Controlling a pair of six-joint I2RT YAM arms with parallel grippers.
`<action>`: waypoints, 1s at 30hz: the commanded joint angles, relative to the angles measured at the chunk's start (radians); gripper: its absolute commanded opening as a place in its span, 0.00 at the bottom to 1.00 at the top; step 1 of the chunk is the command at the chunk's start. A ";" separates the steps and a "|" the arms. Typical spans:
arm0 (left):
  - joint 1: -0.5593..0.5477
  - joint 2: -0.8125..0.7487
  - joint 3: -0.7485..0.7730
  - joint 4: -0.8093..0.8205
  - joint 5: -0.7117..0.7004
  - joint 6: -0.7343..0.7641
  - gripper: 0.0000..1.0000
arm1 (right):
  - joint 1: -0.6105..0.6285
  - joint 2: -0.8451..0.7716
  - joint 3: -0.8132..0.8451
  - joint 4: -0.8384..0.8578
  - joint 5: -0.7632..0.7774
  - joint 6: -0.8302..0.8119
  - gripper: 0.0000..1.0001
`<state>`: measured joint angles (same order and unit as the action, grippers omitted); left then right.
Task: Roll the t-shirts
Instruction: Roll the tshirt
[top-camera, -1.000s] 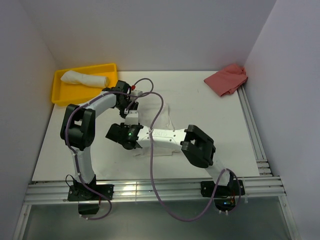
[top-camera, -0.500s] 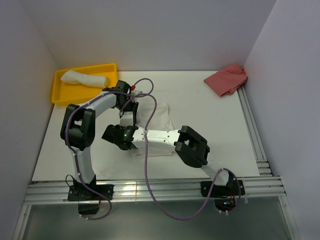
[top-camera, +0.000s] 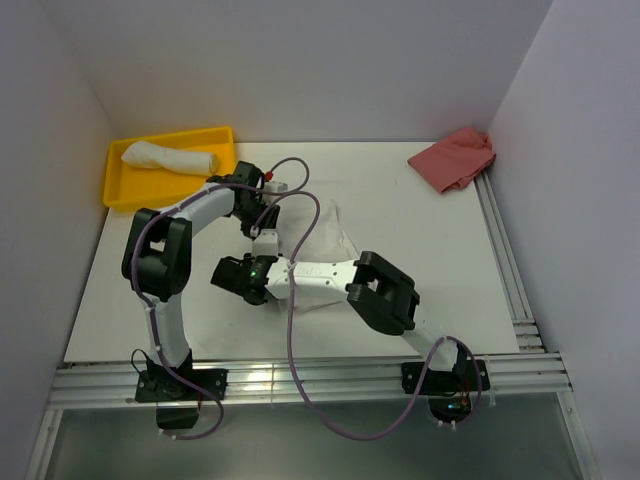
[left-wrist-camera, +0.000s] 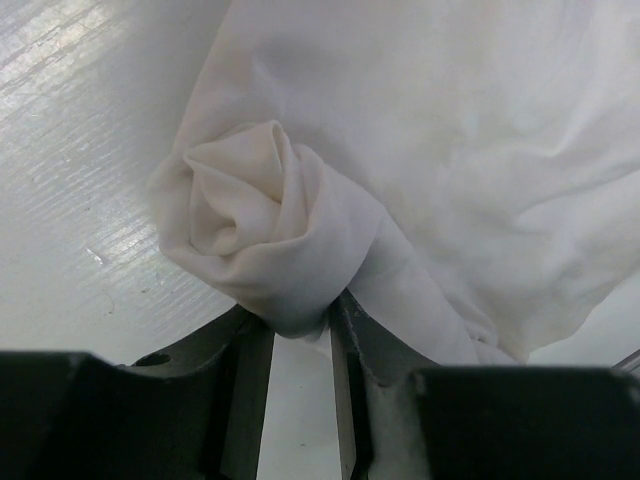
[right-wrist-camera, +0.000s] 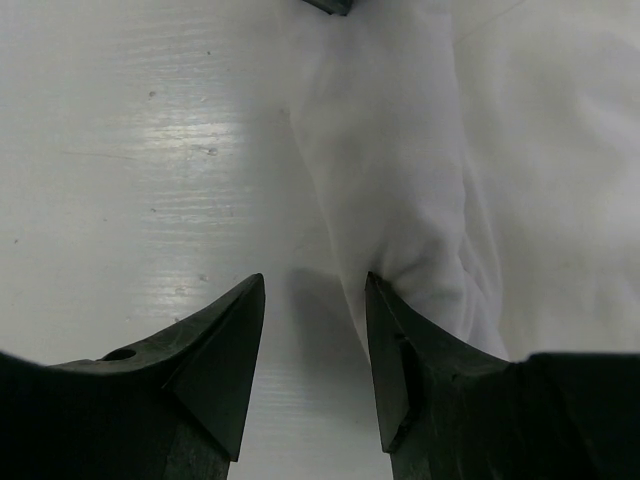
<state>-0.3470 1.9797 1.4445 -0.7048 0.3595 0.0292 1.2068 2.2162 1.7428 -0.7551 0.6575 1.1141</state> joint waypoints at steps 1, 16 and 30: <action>-0.004 -0.002 0.048 0.010 -0.022 0.003 0.34 | 0.011 -0.033 -0.002 -0.116 0.076 0.035 0.53; -0.006 0.002 0.048 0.010 -0.021 0.005 0.34 | 0.036 -0.004 0.101 -0.208 0.154 0.018 0.54; -0.010 0.002 0.051 0.008 -0.022 0.003 0.37 | 0.025 0.112 0.166 -0.342 0.149 0.072 0.57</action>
<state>-0.3531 1.9797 1.4555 -0.7090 0.3519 0.0296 1.2388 2.3024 1.8801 -1.0100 0.7834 1.1385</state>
